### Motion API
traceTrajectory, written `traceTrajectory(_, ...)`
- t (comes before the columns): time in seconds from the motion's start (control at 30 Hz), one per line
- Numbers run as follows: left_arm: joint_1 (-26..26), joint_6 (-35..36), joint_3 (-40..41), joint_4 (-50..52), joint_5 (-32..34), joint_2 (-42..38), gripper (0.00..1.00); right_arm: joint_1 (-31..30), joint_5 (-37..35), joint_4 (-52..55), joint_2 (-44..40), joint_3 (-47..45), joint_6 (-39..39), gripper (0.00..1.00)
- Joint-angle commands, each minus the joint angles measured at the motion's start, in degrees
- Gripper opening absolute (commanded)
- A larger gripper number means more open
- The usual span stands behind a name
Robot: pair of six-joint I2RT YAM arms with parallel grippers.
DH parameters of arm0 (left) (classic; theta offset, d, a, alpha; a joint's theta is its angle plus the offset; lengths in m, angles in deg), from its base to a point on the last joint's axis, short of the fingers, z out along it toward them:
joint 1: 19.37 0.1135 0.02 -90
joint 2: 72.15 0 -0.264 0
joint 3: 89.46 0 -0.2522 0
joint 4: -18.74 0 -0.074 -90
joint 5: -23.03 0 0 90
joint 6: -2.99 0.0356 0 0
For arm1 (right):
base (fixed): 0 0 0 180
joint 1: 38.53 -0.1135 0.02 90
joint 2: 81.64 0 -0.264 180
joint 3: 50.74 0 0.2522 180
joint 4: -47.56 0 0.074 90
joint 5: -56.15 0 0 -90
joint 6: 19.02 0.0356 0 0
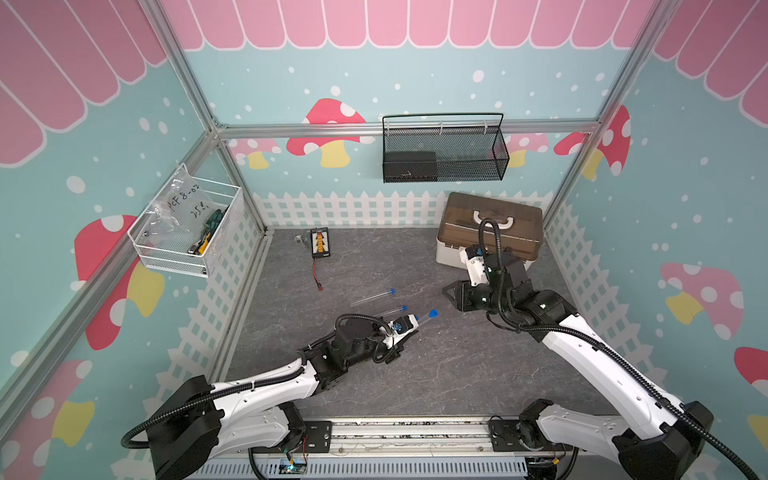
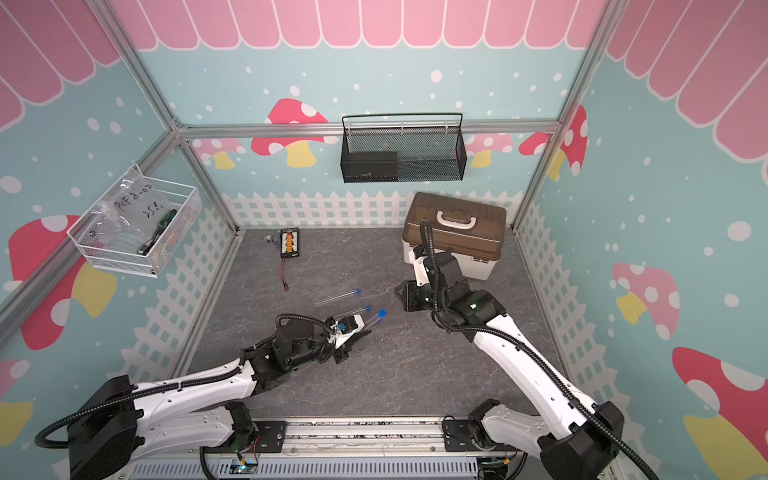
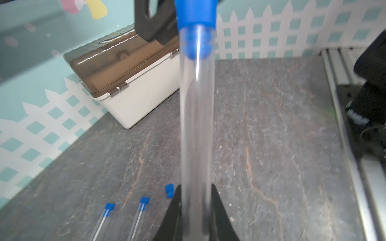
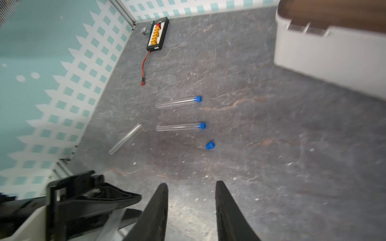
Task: Insert stoppers into test tubes
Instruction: Insert the stopper into the test tube.
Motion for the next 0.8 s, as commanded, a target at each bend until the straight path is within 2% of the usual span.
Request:
traceTrajectory(0.0,0.6,-12.1,1.5,-8.8,-3.2,1.3,0.00,0.1,8.8,-1.9,-0.6,-0.9,12.1,0.41)
traceTrajectory(0.13,1.4,-15.5,1.8,-13.3,-5.1,3.3,0.00,0.2,13.6,-5.4,-1.7,-0.9,16.1,0.43)
traceTrajectory(0.3,1.9,-19.1,2.2,-18.6,-6.3,5.5,0.00,0.4,16.2,-8.6,-3.6,-1.3,19.5,0.45)
traceTrajectory(0.63,2.3,-21.3,2.1,-22.9,-7.6,7.1,0.00,0.6,18.8,-13.2,-4.6,-2.6,23.2,0.45)
traceTrajectory(0.77,2.4,-21.2,2.3,-23.5,-7.9,7.0,0.00,0.7,19.8,-15.1,-3.9,-3.0,24.4,0.41)
